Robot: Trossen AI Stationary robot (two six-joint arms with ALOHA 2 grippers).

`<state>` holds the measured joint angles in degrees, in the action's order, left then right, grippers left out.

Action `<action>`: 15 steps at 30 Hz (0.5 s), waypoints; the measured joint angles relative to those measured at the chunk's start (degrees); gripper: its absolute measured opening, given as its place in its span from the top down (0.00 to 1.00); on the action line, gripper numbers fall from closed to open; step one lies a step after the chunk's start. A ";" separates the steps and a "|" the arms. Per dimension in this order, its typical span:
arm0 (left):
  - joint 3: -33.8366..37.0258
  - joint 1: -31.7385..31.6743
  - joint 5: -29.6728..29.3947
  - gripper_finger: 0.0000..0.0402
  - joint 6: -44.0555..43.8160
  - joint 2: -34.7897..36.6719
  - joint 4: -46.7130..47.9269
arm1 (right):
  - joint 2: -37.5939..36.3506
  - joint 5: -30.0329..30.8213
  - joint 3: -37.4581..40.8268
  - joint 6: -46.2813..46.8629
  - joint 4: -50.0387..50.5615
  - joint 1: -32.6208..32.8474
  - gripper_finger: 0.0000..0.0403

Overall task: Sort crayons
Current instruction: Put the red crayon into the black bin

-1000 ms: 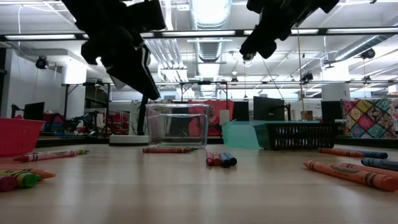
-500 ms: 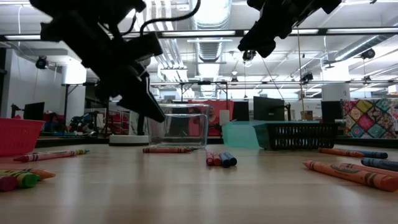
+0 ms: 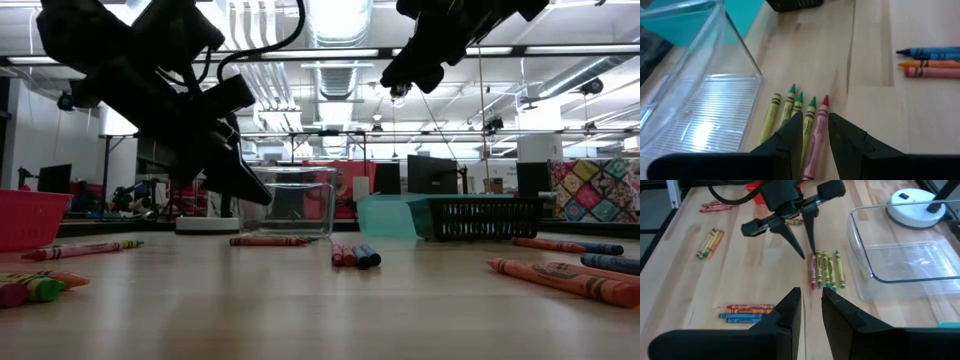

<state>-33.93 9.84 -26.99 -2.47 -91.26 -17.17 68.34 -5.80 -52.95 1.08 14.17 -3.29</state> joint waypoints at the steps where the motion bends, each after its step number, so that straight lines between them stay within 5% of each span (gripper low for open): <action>1: 0.01 -0.14 0.75 0.81 0.06 -0.27 -0.32 | 0.00 0.04 0.00 0.00 0.00 0.02 0.83; 15: 0.02 -0.19 3.92 0.70 0.11 -6.64 -3.40 | 0.00 0.17 0.00 0.48 -0.15 0.01 0.83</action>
<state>-33.91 9.65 -23.07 -2.36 -97.90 -20.58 68.34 -5.63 -52.95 1.56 14.02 -3.27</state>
